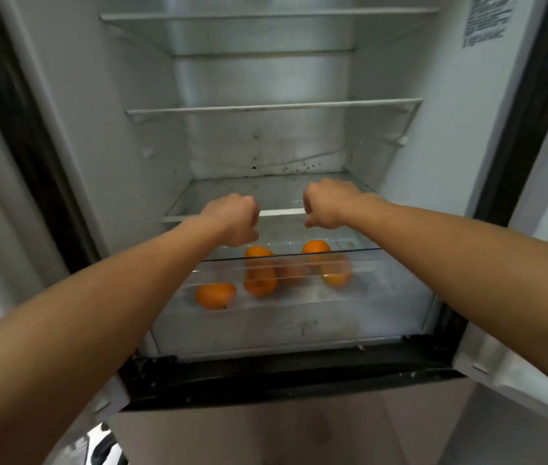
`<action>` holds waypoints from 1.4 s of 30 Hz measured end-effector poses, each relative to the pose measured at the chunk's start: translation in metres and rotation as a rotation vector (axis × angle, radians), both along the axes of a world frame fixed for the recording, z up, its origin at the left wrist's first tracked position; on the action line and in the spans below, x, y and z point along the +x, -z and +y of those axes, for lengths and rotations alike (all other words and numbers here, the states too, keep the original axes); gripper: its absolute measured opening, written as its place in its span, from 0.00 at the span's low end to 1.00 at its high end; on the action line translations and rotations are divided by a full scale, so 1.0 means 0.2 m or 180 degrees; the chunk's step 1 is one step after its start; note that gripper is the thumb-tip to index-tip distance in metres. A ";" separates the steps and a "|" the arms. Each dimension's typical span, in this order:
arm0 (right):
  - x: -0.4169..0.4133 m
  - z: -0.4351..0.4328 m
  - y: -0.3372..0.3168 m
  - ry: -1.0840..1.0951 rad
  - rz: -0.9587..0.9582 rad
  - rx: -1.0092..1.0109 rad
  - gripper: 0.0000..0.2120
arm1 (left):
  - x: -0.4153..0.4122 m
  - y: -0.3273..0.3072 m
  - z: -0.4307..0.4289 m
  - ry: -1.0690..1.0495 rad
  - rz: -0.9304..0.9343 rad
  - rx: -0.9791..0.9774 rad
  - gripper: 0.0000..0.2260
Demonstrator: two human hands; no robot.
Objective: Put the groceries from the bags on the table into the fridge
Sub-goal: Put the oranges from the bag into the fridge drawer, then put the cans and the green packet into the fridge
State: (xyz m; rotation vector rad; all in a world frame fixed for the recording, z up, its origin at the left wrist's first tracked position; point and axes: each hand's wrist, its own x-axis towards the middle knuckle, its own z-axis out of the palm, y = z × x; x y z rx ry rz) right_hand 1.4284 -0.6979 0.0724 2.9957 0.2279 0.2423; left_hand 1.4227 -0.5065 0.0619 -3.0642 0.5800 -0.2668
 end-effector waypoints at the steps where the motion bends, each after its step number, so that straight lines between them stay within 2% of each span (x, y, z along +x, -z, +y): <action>1: -0.05 0.02 -0.02 -0.0104 -0.0172 0.0027 0.15 | -0.06 -0.03 0.02 -0.0074 -0.0160 -0.0005 0.11; 5: -0.27 0.13 -0.07 -0.0472 -0.0660 0.0232 0.15 | -0.38 -0.10 0.12 -0.0459 -0.0635 -0.0126 0.11; 9: -0.59 0.24 -0.03 -0.0909 -0.0766 0.0356 0.16 | -0.80 -0.06 0.23 -0.0898 -0.0829 -0.0273 0.10; 19: -1.38 0.56 0.37 -0.1993 -0.0227 0.0224 0.14 | -1.95 0.30 0.51 -0.1939 -0.0359 -0.0059 0.13; 25: -1.87 1.02 0.54 -0.2645 -0.0101 0.0131 0.16 | -2.66 0.49 0.83 -0.2607 -0.0118 -0.0167 0.10; 29: -2.28 1.39 0.62 -0.3157 -0.0001 0.0083 0.13 | -3.20 0.61 1.08 -0.3118 -0.0007 -0.0236 0.11; 32: -2.64 1.68 0.70 -0.3480 0.0143 0.0107 0.14 | -3.63 0.71 1.26 -0.3468 0.0063 -0.0293 0.10; 37: -3.38 2.21 0.88 -0.4150 0.0417 0.0114 0.15 | -4.46 0.86 1.59 -0.4162 0.0517 -0.0357 0.06; 42: -3.99 2.62 0.96 -0.4708 0.0556 -0.0011 0.15 | -5.09 0.94 1.82 -0.4745 0.0592 -0.0566 0.05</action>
